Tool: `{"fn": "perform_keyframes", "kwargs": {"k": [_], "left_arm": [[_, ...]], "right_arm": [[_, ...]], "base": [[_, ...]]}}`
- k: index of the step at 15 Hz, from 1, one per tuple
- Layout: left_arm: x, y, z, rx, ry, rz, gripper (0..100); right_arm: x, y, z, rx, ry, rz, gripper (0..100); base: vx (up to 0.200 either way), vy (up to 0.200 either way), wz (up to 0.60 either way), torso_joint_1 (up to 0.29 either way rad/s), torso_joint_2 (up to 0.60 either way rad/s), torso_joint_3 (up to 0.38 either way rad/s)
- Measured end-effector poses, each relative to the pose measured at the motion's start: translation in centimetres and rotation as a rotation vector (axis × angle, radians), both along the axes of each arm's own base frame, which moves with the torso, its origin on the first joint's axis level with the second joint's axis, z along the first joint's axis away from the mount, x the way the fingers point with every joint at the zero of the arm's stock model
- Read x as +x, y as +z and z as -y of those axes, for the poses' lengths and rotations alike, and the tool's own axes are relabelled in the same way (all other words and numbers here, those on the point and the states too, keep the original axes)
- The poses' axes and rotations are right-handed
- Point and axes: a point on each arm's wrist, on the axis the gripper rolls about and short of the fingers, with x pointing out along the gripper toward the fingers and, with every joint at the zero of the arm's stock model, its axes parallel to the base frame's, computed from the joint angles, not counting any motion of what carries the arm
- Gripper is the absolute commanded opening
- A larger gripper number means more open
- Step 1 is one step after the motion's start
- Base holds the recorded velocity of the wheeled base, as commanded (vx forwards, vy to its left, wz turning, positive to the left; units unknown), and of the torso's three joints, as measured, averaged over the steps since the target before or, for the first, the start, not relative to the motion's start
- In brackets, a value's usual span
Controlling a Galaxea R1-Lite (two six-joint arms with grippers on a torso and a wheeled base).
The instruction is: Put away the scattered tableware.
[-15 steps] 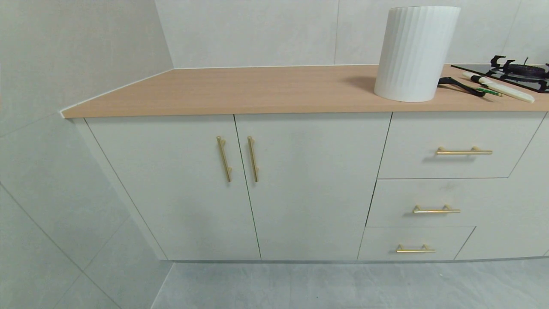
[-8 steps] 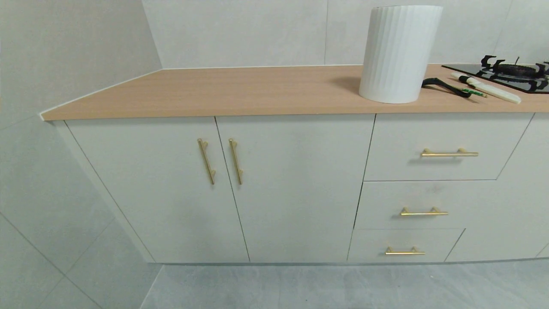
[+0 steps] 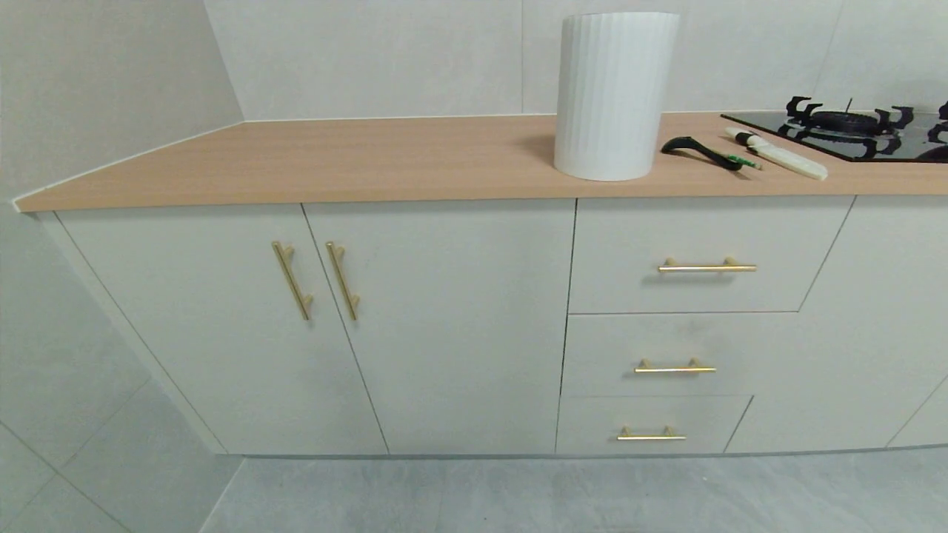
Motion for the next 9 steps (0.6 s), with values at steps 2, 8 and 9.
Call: {"fn": "perform_keyframes", "kwargs": {"k": [2,8,9], "left_arm": [[0.0,0.0,0.0,0.0,0.0,0.0,100],[0.0,0.01,0.0,0.0,0.0,0.0,100],[0.0,0.01,0.0,0.0,0.0,0.0,100]], "right_arm": [[0.0,0.0,0.0,0.0,0.0,0.0,100],[0.0,0.0,0.0,0.003,0.0,0.0,100],[0.0,0.0,0.0,0.004,0.002,0.0,100]], "base": [[0.0,-0.1,0.0,0.001,0.0,0.001],[0.0,0.0,0.0,0.0,0.0,0.0],[0.0,0.0,0.0,0.0,0.0,0.0]]}}
